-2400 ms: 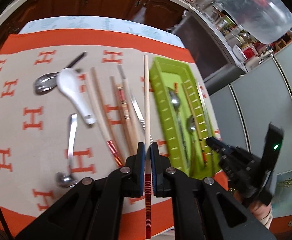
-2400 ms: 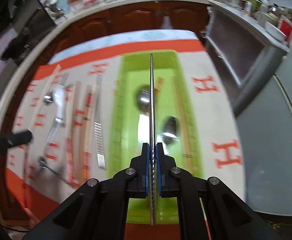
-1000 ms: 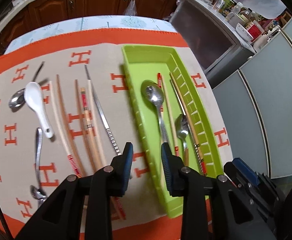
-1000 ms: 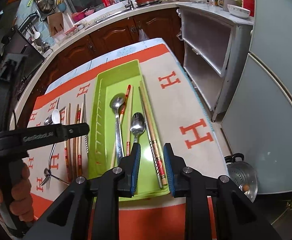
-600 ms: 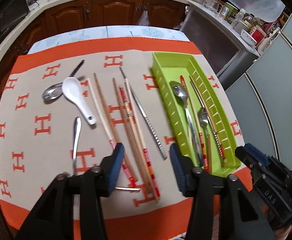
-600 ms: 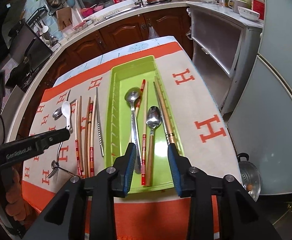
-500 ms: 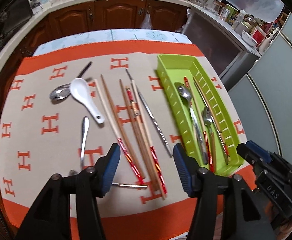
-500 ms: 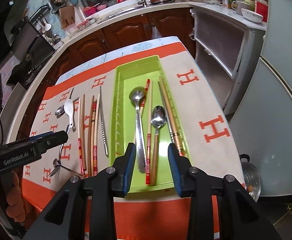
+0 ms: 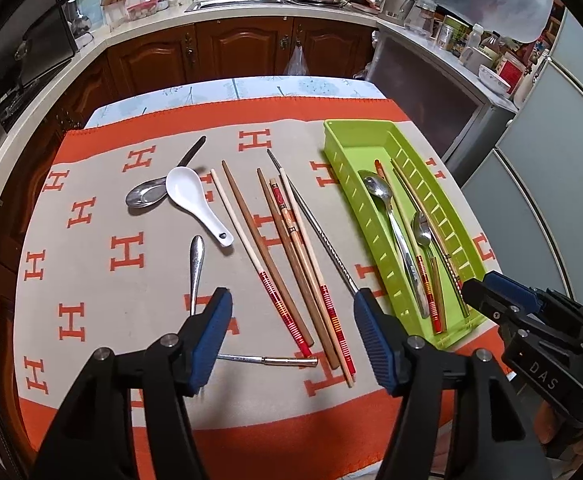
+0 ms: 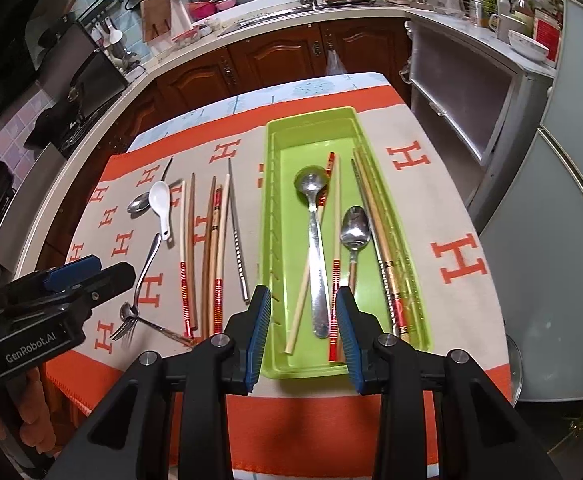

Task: Organize utensils
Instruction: 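Move both open tools back over the chopstick pile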

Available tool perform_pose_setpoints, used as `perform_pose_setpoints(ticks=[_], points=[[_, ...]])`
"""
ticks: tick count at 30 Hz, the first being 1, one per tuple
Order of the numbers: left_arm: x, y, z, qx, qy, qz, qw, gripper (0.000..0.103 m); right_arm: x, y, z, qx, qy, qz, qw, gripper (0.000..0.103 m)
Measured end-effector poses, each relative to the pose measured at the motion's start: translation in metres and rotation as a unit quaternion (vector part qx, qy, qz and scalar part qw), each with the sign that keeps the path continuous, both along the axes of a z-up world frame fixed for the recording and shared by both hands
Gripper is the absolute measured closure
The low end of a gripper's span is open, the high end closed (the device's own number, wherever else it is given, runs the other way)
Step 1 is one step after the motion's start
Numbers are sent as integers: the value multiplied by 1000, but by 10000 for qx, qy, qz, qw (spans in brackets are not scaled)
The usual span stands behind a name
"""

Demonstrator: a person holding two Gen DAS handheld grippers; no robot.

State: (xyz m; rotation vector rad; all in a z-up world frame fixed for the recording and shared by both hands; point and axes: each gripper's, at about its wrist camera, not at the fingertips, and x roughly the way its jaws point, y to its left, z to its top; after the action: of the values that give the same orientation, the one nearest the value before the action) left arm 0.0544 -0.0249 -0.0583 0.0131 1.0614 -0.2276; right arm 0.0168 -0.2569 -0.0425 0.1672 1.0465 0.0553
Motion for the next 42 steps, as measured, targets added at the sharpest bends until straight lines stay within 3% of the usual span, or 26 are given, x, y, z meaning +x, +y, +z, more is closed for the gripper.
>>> perform_pose_setpoints(ticks=[11,15,18,33,42], points=[[-4,17,-1,-72,-14,124,9999,38,3,28,4,-63,10,320,9995,69],[-3,24,-1,-90,-30,166,9998,24,7,38,4,-91,38,414,9991,68],[-2,33,0,-99,-96,247,9996,22,12,46,4,-96,68,481,9988,68],[20,123,-8,-454,-7,933,9946,22,77,90,2,163,309,978,9946,69],[35,142,-29,-622,391,960,9927,43,116,123,-32,269,776,1385,9869,71]])
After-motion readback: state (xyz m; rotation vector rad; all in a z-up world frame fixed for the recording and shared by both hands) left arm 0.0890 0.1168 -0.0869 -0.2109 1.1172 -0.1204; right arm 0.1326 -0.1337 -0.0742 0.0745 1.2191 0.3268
